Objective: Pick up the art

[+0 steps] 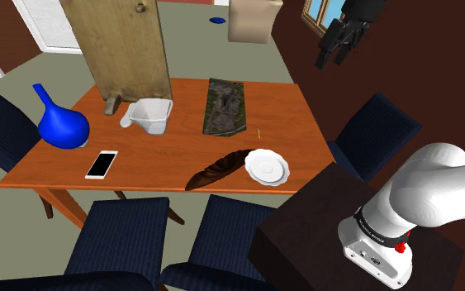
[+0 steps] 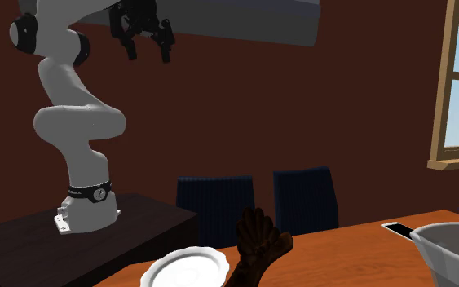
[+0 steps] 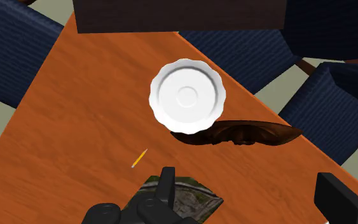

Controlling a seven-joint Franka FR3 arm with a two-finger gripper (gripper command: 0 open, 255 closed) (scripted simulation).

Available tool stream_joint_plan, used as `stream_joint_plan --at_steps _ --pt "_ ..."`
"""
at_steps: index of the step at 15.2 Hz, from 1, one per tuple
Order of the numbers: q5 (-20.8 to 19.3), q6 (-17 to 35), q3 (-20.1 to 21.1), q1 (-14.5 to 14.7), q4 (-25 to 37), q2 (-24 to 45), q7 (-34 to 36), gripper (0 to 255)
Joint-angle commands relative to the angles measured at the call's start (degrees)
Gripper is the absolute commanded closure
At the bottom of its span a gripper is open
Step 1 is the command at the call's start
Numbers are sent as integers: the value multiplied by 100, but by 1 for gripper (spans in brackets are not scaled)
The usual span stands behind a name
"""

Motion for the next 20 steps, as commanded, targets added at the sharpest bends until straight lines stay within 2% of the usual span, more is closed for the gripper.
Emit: stream_joint_plan --at_steps 1,10,20 --pt "0 0 0 0 0 0 0 0" --pt "-105 1788 126 536 -867 858 -1078 0" --pt "-242 3767 303 1072 -1237 2393 -2175 0"
